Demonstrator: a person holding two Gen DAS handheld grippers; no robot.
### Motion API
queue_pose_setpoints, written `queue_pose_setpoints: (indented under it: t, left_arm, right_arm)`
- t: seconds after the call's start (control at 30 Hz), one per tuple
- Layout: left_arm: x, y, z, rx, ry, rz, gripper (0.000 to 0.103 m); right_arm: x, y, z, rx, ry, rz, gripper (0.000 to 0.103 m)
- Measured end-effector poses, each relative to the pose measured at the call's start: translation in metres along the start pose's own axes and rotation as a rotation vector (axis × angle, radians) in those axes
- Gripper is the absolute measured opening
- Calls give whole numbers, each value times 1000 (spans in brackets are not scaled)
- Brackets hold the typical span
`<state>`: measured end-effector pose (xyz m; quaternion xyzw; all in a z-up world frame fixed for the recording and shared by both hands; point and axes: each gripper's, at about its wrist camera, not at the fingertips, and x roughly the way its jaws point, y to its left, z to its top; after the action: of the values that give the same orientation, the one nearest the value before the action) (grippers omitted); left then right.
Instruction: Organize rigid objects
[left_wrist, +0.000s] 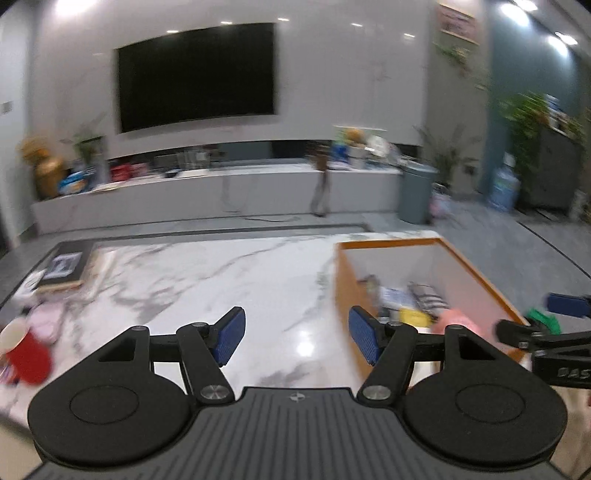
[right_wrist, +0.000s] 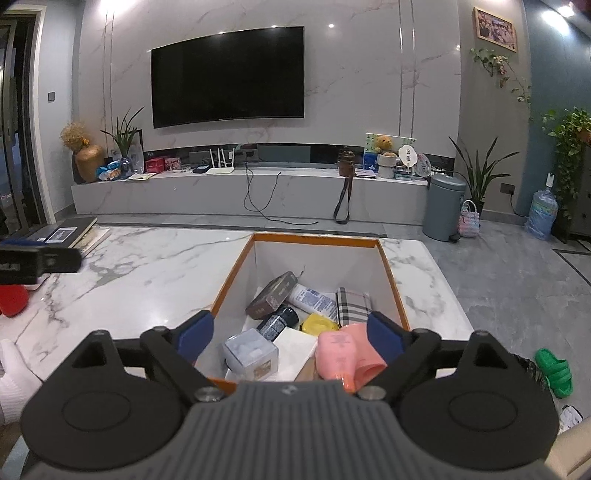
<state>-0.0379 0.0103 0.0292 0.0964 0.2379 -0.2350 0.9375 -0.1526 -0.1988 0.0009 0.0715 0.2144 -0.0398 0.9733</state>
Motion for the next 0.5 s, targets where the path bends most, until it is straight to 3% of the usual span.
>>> queue_pose_setpoints:
  t: [0.03, 0.17, 0.3, 0.5]
  left_arm:
    - [-2, 5, -5, -29, -2, 23, 85]
    - [-10, 23, -23, -103, 0, 86, 88]
    - [-9, 22, -33, -59, 31, 130, 88]
    - [-4, 14, -50, -41, 84, 113, 89]
  right_arm:
    - [1, 0, -2, 4, -2, -6, 93]
    - [4, 2, -12, 26, 26, -18, 94]
    - [5, 7, -26, 25, 39, -15, 96]
    - [9, 11, -41, -18, 13, -24, 97]
